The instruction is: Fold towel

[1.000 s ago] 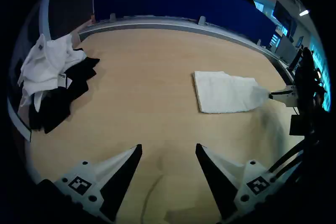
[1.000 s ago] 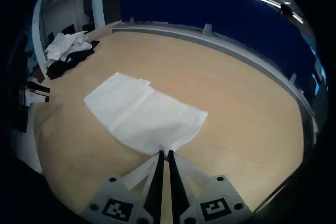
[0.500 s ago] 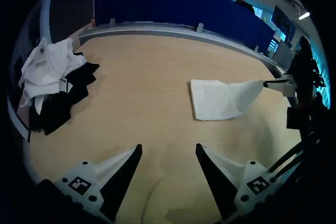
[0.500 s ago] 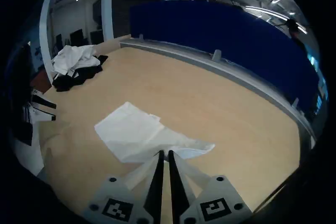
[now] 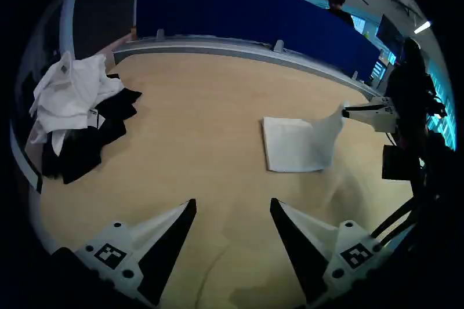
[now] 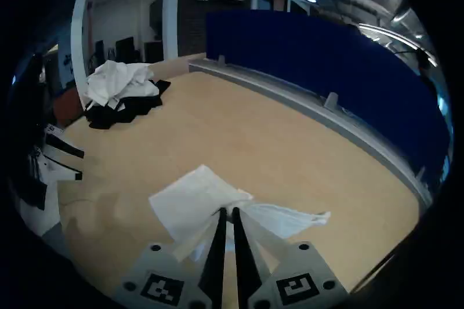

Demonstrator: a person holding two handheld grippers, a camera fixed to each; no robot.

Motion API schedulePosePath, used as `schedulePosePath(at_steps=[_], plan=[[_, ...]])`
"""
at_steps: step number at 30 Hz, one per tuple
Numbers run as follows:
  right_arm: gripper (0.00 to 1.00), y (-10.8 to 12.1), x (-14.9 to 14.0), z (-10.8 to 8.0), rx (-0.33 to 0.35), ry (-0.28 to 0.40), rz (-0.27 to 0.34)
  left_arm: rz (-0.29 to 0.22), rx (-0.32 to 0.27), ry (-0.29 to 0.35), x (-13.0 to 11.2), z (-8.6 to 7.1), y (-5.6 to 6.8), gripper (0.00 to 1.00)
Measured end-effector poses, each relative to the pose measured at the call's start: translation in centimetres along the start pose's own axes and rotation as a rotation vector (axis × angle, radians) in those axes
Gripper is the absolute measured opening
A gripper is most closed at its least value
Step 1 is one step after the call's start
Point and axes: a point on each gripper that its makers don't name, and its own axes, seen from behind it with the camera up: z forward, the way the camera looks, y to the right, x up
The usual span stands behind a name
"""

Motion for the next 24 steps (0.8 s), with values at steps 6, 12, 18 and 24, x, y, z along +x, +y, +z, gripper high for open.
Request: schedulePosePath(at_steps=[6,12,18,24], plan=[[0.09,-4.1,0.8,3.2,0.049,-0.003,-0.028,-0.028,0.001,0.015,0.3,-0.2,0.0,0.94],[0.09,-8.5,-1.3,6.6,0.112,-0.043,-0.044,-0.056,0.008,0.018,0.0,-0.2,-0.3,0.94],[0.09,-11.5,-4.2,9.2,0.165,-0.082,-0.023,-0.071,0.014,0.015,-0.2,-0.1,-0.7,0.94],[0.08,-11.6,-4.5,9.5,0.169,-0.088,-0.021,-0.076,0.011,0.014,-0.3,0.0,-0.8,0.94]])
